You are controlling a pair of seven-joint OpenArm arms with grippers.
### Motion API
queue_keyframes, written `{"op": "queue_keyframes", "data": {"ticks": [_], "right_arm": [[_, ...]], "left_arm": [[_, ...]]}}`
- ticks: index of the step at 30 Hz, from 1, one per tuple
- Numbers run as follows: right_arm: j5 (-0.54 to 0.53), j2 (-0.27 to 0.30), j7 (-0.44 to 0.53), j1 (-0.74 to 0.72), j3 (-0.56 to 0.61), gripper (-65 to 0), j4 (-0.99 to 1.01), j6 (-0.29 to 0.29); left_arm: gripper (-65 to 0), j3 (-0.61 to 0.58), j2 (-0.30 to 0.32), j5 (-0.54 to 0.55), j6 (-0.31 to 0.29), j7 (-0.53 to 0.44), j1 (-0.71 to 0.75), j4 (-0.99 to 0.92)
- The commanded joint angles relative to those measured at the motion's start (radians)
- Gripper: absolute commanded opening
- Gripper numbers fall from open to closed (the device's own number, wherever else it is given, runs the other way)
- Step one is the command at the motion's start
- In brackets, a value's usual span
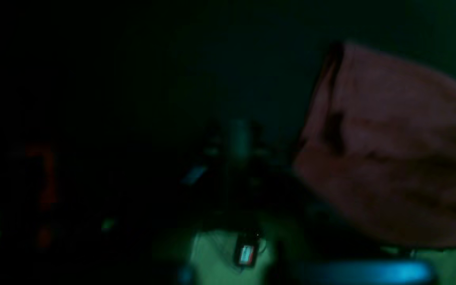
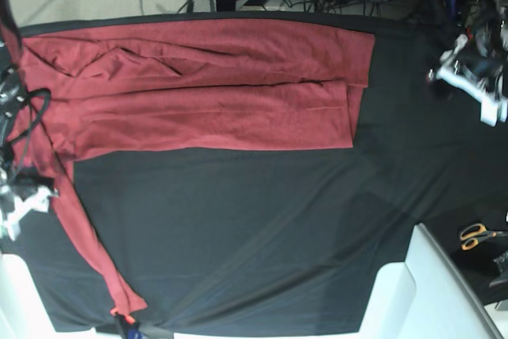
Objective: Fold the T-shirt properly
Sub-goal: 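Open both grippers and lift them away from the shirt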
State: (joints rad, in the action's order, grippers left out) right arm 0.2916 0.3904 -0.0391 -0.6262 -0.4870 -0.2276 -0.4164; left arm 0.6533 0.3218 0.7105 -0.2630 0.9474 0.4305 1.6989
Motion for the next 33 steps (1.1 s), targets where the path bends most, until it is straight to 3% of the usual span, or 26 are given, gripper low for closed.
{"op": "queue_keyframes", "data": {"ticks": [1,5,10,16,18,23,30,33], "right_arm": [[-0.01,0.026,0.048,-0.036,-0.002,-23.7,0.006,-0.002],[-0.01,0.028,0.098,-0.03,0.015,-23.7,0.047,0.027],[-0.015,0.0,0.101,-0.013,0.109,-23.7,0.06,0.027],[-0.012,-0.011,0.097,-0.002,0.115,-25.2,0.053,0.027],[-0.012,-0.011,0.097,-0.002,0.115,-33.3,0.053,0.027],[-0.012,-0.011,0.097,-0.002,0.115,-63.2,0.052,0.03],[-0.013,-0.012,0.095,-0.001,0.107,-64.4,0.015,0.03],[-0.015,-0.014,0.041,0.025,0.107,-64.4,-0.057,0.024]], "left_arm": [[-65.0,0.023,0.018,0.01,0.0,-0.017,0.012,0.014],[-65.0,0.053,0.013,0.01,0.0,-0.017,0.029,0.014],[-65.0,0.052,0.009,0.011,0.0,-0.017,0.018,0.014],[-65.0,0.05,-0.016,0.01,0.0,-0.017,0.017,0.014],[-65.0,0.05,-0.017,0.01,0.0,-0.017,0.018,0.014],[-65.0,0.05,-0.017,0.01,0.0,-0.012,0.02,0.014],[-65.0,0.012,-0.029,0.01,0.0,-0.011,0.018,0.013],[-65.0,-0.037,-0.026,0.008,0.001,-0.014,0.017,0.013]]}}
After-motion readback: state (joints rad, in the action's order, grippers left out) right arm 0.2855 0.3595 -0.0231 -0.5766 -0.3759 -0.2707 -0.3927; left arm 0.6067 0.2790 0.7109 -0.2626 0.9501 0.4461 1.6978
